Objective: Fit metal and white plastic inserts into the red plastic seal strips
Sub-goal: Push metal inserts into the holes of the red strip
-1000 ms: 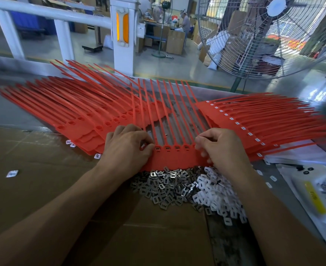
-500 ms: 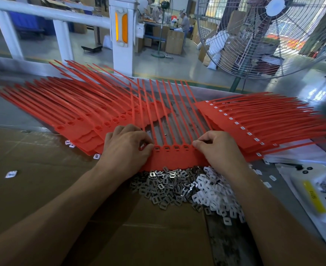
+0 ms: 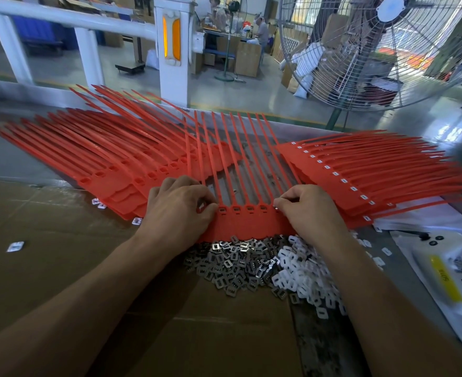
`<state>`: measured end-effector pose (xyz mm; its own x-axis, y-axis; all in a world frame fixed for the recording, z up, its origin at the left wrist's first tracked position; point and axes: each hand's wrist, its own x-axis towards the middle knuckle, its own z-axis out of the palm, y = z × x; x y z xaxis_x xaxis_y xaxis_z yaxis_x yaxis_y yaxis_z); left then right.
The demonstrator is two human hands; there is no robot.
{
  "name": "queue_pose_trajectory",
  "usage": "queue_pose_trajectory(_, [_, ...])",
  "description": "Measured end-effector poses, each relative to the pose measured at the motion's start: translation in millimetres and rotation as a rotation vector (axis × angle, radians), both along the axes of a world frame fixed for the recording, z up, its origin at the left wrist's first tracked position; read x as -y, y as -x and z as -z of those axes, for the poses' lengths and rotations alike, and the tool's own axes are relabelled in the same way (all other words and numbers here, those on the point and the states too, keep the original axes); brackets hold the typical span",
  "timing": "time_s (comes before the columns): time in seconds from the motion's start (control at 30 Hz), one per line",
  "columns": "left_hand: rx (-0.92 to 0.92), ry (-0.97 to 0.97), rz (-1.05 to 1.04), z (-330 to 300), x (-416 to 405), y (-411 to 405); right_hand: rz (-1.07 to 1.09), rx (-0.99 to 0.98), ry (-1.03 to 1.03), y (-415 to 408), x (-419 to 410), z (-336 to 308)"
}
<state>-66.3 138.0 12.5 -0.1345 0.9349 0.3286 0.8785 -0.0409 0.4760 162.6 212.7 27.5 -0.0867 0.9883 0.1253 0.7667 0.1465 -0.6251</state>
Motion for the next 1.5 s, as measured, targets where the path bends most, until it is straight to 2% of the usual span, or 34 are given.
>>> queue_pose_trajectory(0.23, [-0.002, 0.006, 0.005, -0.8, 0.6, 0.1, 0.035, 0.022, -0.024, 1.6, -2.2, 1.2])
queue_pose_trajectory(0.57, [-0.002, 0.003, 0.002, 0.0, 0.4, 0.2, -0.042, 0.006, -0.100, -4.2, 6.9, -7.2])
queue_pose_trajectory(0.67, [-0.003, -0.002, 0.004, 0.4, 0.4, 0.6, -0.222, -0.021, -0.107, -2.4, 15.1, -15.6])
queue_pose_trajectory(0.8, [-0.012, -0.009, -0.008, 1.0, -0.5, 0.2, -0.518, 0.036, -0.028, 9.6, 28.0, -14.8])
queue_pose_trajectory(0.93, [-0.021, -0.014, -0.017, 1.3, -1.2, -0.1, -0.625, 0.078, 0.009, 21.3, 33.9, -10.2])
queue_pose_trajectory(1.27, [-0.028, -0.008, -0.012, 1.2, -1.3, 0.9, -0.669, 0.169, -0.042, 28.4, 37.5, -11.7])
queue_pose_trajectory(1.5, [-0.017, -0.010, -0.013, 2.1, -1.9, 1.2, -0.561, -0.041, -0.058, 22.6, 35.0, -6.3])
